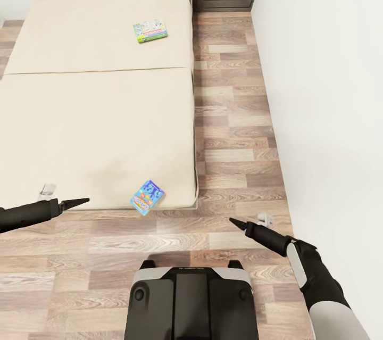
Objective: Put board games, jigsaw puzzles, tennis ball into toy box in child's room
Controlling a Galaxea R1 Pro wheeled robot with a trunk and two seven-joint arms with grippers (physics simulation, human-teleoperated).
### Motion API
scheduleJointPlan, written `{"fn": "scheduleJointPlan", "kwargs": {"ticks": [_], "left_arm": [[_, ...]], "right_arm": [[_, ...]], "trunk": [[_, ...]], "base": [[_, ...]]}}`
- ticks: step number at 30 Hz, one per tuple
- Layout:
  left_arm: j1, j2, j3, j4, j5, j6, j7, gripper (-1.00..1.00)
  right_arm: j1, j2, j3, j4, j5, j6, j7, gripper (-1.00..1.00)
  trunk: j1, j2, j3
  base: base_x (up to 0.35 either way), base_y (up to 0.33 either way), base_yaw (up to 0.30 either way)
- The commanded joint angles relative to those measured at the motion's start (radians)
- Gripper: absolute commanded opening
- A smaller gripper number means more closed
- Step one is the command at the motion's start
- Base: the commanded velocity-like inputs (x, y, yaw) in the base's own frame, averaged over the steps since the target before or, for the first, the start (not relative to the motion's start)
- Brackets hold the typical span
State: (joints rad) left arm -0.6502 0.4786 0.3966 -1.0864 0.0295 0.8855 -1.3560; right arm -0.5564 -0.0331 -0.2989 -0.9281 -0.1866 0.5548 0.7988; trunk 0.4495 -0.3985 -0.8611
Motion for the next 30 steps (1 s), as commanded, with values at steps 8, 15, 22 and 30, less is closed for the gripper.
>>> {"fn": "scheduleJointPlan", "kwargs": {"ticks": [8, 15, 22, 30], "left_arm": [[0.0, 0.004, 0.004, 0.0, -0.002, 0.01, -0.073, 1.0], [0.0, 0.001, 0.002, 0.0, 0.0, 0.008, -0.08, 1.0], [0.0, -0.001, 0.001, -0.001, 0.002, 0.007, -0.082, 1.0], [0.0, -0.003, 0.001, -0.001, 0.003, 0.007, -0.083, 1.0]], "right_arm": [[0.0, 0.008, -0.007, 0.066, -0.012, 0.0, 0.003, 1.0], [0.0, 0.01, -0.007, 0.071, -0.012, -0.002, 0.003, 1.0], [0.0, 0.011, -0.003, 0.071, -0.011, -0.027, 0.003, 1.0], [0.001, 0.011, -0.001, 0.073, -0.011, -0.051, 0.003, 1.0]], "trunk": [[0.0, -0.001, 0.005], [0.0, -0.001, 0.007], [0.0, -0.001, 0.015], [0.0, -0.001, 0.028]], "base": [[-0.029, 0.069, -0.179], [-0.002, 0.061, -0.07], [0.0, 0.009, -0.08], [0.0, 0.001, -0.09]]}}
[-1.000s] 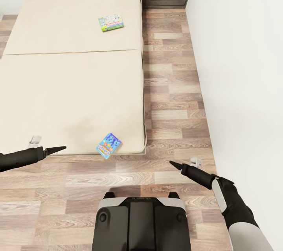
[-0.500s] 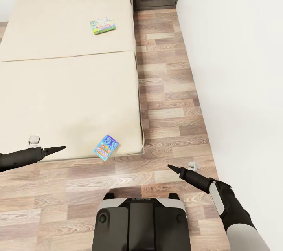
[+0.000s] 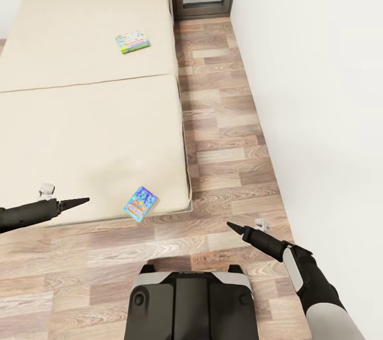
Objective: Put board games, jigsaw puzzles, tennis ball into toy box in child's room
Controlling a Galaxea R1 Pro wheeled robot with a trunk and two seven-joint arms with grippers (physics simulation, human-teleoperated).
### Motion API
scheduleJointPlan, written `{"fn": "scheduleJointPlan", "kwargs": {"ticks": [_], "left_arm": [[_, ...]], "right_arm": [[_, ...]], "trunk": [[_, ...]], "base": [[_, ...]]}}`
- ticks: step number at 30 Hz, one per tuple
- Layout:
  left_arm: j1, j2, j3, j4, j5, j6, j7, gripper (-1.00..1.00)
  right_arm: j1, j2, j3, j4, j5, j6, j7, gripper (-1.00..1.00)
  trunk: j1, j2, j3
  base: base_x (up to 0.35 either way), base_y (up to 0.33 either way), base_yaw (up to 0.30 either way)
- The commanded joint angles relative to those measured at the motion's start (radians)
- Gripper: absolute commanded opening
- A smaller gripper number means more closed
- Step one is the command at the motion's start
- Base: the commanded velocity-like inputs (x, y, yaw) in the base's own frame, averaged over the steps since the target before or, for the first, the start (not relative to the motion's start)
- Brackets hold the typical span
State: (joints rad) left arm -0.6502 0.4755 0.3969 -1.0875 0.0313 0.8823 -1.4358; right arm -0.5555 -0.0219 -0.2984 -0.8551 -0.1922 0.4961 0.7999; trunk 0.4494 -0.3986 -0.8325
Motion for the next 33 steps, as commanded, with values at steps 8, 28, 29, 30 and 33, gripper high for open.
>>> {"fn": "scheduleJointPlan", "kwargs": {"ticks": [8, 28, 29, 30, 33], "left_arm": [[0.0, 0.0, 0.0, 0.0, 0.001, 0.011, -0.003, 1.0], [0.0, -0.001, -0.001, 0.0, 0.001, 0.011, -0.002, 1.0], [0.0, -0.001, -0.001, 0.0, 0.001, 0.011, -0.002, 1.0], [0.0, -0.001, -0.001, 0.0, 0.001, 0.011, -0.002, 1.0], [0.0, -0.001, -0.001, -0.001, 0.001, 0.011, -0.002, 1.0]], "right_arm": [[-0.001, 0.0, 0.002, 0.001, -0.004, -0.019, -0.004, 1.0], [-0.001, 0.002, 0.008, 0.001, 0.009, -0.039, -0.01, 1.0], [-0.001, 0.002, 0.008, 0.001, 0.01, -0.039, -0.009, 1.0], [-0.001, 0.002, 0.008, 0.001, 0.01, -0.04, -0.009, 1.0], [-0.001, 0.001, 0.008, 0.001, 0.01, -0.04, -0.009, 1.0]], "trunk": [[0.001, -0.001, 0.012], [0.001, -0.001, 0.035], [0.001, -0.001, 0.036], [0.001, -0.001, 0.038], [0.001, -0.001, 0.042]], "base": [[0.0, 0.0, -0.018], [0.0, 0.0, 0.026], [0.0, 0.0, 0.135], [0.0, 0.0, 0.138], [0.0, 0.0, 0.139]]}}
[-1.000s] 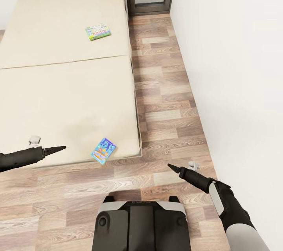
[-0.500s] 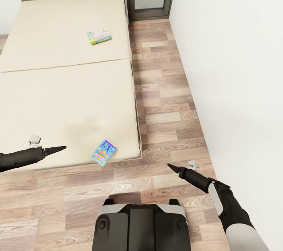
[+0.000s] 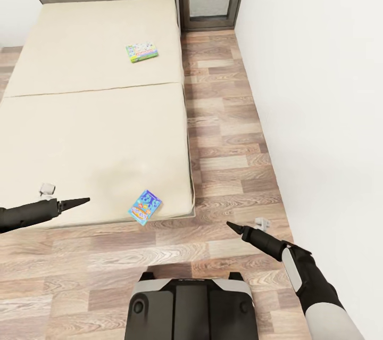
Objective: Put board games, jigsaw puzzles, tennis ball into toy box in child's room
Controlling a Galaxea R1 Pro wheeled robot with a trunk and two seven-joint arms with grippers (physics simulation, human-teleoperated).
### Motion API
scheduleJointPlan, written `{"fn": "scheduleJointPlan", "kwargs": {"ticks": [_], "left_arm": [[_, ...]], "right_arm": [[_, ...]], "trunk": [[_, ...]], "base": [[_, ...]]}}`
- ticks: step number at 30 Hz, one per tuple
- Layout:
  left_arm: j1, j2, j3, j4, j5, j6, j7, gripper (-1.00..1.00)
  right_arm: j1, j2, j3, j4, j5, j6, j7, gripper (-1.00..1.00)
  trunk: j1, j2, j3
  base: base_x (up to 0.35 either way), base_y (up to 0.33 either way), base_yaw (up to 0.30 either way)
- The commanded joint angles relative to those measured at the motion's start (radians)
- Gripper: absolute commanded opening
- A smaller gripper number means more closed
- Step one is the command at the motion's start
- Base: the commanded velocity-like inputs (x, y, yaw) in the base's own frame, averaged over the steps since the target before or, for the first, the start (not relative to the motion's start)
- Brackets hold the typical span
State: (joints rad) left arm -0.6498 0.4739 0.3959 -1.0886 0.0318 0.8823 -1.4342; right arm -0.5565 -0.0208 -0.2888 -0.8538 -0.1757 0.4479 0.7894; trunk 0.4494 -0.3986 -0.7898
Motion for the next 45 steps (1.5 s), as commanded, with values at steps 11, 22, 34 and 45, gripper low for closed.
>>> {"fn": "scheduleJointPlan", "kwargs": {"ticks": [11, 22, 34, 45], "left_arm": [[-0.001, -0.001, 0.0, -0.001, 0.0, 0.009, -0.003, 1.0], [-0.001, -0.001, 0.0, -0.002, 0.0, 0.009, -0.003, 1.0], [-0.001, -0.001, -0.001, -0.002, 0.0, 0.009, -0.003, 1.0], [-0.001, -0.001, 0.0, -0.002, 0.0, 0.009, -0.002, 1.0]], "right_arm": [[0.0, -0.001, -0.002, 0.001, -0.006, 0.008, 0.002, 1.0], [0.001, 0.0, -0.002, 0.002, -0.008, -0.049, 0.002, 1.0], [0.001, -0.001, -0.002, 0.002, -0.008, -0.058, 0.002, 1.0], [0.001, -0.001, -0.001, 0.002, -0.008, -0.058, 0.002, 1.0]], "trunk": [[0.001, -0.001, 0.015], [0.001, -0.001, 0.033], [0.001, -0.001, 0.052], [0.001, -0.001, 0.07]], "base": [[0.0, 0.0, 0.13], [0.0, 0.0, 0.068], [0.0, 0.0, 0.003], [0.0, 0.0, 0.0]]}}
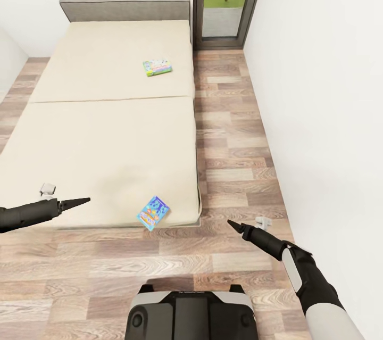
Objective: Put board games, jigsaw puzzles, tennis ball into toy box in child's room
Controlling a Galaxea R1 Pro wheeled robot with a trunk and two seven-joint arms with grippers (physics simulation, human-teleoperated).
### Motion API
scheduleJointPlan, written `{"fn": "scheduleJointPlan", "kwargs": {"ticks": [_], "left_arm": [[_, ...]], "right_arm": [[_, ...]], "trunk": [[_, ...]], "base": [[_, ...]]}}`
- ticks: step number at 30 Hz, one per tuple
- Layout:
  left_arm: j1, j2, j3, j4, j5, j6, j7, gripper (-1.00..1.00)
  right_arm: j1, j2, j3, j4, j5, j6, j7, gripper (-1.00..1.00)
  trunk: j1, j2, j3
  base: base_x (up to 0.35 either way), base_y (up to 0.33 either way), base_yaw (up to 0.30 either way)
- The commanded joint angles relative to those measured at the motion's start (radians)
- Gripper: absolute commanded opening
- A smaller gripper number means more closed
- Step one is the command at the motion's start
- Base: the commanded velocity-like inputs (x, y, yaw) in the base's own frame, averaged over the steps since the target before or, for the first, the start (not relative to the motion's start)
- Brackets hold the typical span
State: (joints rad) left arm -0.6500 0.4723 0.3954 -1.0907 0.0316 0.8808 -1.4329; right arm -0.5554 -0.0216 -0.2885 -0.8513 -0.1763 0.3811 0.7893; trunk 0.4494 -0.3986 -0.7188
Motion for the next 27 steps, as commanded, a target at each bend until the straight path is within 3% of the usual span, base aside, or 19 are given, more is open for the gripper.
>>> {"fn": "scheduleJointPlan", "kwargs": {"ticks": [1, 27], "left_arm": [[0.0, 0.0, 0.0, 0.0, 0.0, 0.01, -0.003, 1.0], [0.0, -0.001, 0.0, 0.0, -0.001, 0.009, -0.003, 1.0]], "right_arm": [[-0.001, 0.0, -0.001, 0.0, -0.007, 0.009, 0.002, 1.0], [0.0, 0.001, -0.001, 0.0, -0.006, 0.007, 0.001, 1.0]], "trunk": [[0.001, -0.001, 0.001], [0.001, -0.001, 0.043]], "base": [[0.0, 0.0, 0.0], [0.0, 0.0, 0.0]]}}
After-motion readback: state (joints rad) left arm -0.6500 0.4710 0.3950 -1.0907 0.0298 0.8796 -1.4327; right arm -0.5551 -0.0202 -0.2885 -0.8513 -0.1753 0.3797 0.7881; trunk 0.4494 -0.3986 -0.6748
